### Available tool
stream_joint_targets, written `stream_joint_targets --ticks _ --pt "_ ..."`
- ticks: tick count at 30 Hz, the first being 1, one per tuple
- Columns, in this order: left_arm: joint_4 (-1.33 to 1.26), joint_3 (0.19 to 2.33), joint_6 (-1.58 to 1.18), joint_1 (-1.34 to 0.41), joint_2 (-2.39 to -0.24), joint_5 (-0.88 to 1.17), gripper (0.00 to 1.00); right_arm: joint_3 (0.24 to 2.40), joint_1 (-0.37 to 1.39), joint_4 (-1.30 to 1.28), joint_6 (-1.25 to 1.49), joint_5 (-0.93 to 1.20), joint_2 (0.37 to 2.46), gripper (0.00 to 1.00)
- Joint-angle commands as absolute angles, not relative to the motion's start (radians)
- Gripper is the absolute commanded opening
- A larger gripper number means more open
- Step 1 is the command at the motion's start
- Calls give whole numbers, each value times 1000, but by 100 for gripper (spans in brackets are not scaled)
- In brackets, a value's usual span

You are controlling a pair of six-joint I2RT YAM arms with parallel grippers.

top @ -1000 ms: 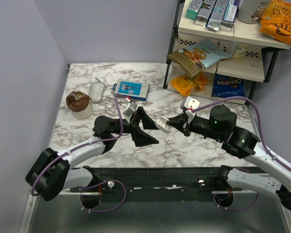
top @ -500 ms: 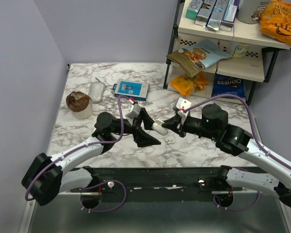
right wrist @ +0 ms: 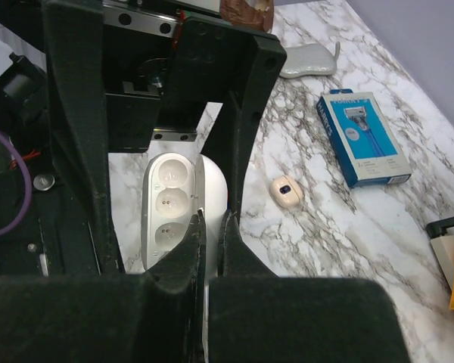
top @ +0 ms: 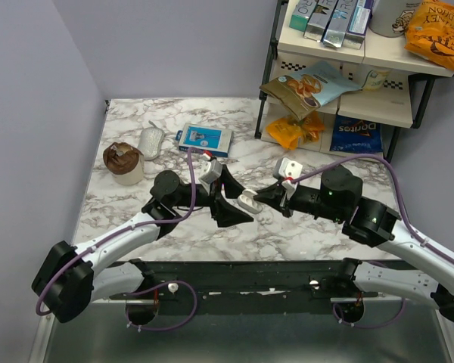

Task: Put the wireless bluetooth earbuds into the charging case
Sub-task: Adjust the charging case.

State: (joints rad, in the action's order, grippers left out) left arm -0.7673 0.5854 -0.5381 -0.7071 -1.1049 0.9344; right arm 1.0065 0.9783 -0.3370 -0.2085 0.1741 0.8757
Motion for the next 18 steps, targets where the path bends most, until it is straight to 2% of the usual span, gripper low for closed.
stream_joint_targets --ticks 1,8,14,15,17,18 --pt "-805 621 -548 -710 -1123 922 80 997 1005 -314 -239 187 862 1" --pt "-811 630 -555 -709 -1131 925 71 1000 1015 -311 -244 173 876 1" --pt "-813 629 -554 -709 -1134 943 56 1002 1019 -307 -242 166 880 1" --pt "-816 627 -554 -709 -1134 945 51 1002 1019 -307 -242 164 881 1" --pt "-824 621 -554 -710 -1131 945 48 1002 1020 -310 -241 163 882 1" --pt "-827 620 -555 -710 -1129 946 43 1002 1022 -310 -241 163 882 1"
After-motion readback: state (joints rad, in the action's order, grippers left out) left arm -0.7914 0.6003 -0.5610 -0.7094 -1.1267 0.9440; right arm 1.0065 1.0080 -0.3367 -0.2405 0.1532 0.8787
